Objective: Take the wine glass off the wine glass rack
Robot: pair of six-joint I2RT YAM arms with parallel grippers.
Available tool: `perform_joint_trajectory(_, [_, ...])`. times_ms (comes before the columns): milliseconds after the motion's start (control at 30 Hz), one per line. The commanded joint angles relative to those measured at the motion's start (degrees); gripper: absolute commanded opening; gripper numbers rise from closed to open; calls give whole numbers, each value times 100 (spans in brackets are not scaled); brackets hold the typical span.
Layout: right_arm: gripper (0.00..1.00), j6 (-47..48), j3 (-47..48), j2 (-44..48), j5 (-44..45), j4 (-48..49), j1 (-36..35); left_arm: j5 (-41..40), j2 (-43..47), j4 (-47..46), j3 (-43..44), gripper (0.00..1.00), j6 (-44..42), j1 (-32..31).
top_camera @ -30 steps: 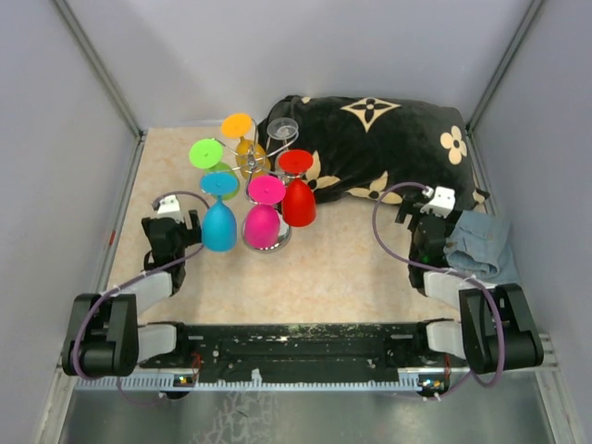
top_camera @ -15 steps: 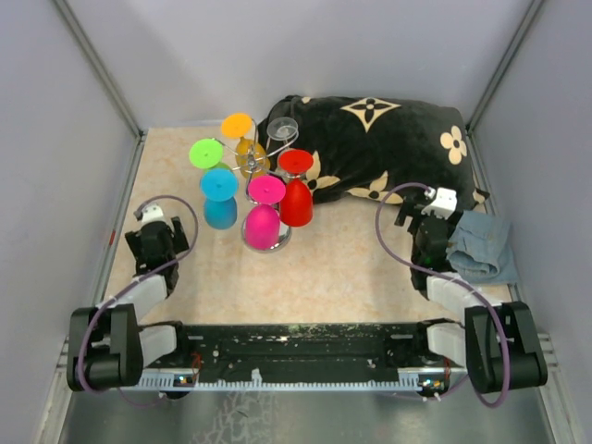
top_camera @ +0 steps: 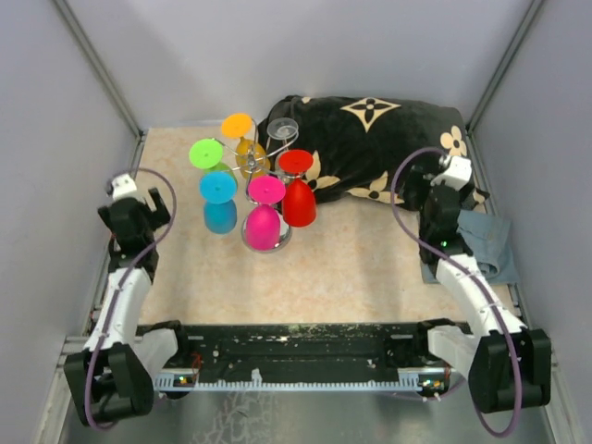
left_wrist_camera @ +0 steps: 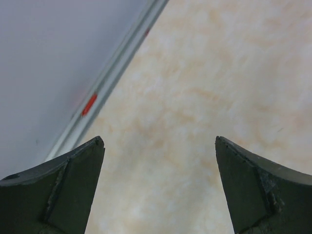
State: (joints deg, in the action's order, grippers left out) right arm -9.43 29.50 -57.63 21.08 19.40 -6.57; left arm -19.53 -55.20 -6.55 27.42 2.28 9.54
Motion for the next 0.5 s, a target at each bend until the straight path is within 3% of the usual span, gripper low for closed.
perform_joint_trajectory(0, [98, -710, 1648, -247, -254, -1975, 34, 1007, 136, 1071, 1564, 100, 133, 39])
perform_joint_trajectory(233, [98, -1104, 4770, -1817, -1968, -4840, 33, 2188, -810, 2594, 4013, 98, 1244, 170])
perform_joint_trajectory(467, [95, -1462, 6824, -2611, -3744, -5871, 35, 4643, -1881, 3716, 5501, 100, 2058, 1092])
